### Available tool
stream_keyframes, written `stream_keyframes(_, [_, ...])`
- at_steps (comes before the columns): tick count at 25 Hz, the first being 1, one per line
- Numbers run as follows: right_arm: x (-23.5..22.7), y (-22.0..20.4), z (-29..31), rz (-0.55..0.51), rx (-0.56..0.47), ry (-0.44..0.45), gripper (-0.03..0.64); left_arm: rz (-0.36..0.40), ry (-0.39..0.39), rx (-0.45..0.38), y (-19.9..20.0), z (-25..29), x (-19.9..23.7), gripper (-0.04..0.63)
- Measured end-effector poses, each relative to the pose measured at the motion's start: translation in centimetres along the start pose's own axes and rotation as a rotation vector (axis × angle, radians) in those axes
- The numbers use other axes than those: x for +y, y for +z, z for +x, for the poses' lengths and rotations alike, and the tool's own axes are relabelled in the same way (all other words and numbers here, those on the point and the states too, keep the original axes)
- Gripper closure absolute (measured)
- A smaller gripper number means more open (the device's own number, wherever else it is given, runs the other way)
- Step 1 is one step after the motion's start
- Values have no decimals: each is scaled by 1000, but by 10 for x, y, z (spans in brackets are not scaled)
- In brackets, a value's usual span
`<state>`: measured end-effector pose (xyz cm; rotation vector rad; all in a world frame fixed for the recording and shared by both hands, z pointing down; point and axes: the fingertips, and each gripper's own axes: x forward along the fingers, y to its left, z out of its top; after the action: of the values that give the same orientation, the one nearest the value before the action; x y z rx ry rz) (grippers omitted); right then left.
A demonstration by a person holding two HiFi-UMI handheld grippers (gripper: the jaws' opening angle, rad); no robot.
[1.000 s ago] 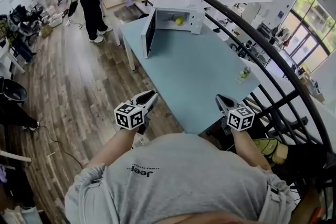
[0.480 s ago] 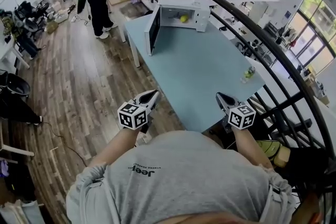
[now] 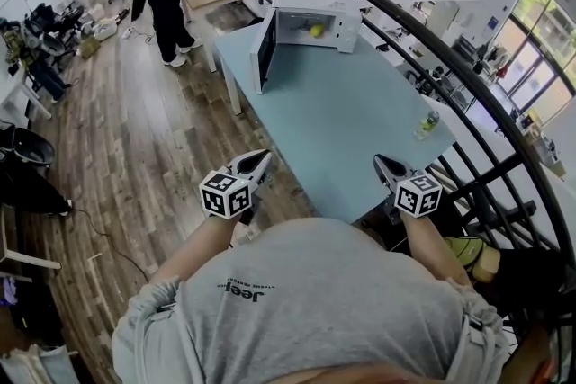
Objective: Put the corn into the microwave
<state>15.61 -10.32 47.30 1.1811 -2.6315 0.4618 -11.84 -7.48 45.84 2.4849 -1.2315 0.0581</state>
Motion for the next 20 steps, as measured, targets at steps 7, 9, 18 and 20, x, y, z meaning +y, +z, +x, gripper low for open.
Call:
stream_keyframes(7, [5, -6, 0, 10, 5, 1, 601, -4, -15, 3, 0, 2, -2, 575])
stream_keyframes(9, [7, -8, 0, 8, 10, 5, 601, 0, -22, 9, -3, 3, -5, 575])
stream_keyframes(18, [4, -7, 2, 7, 8, 5, 601, -4, -15, 10, -1, 3, 0, 575])
stream_keyframes(20, [3, -5, 3, 2, 9, 10, 601, -4, -16, 9, 0, 6, 0, 575])
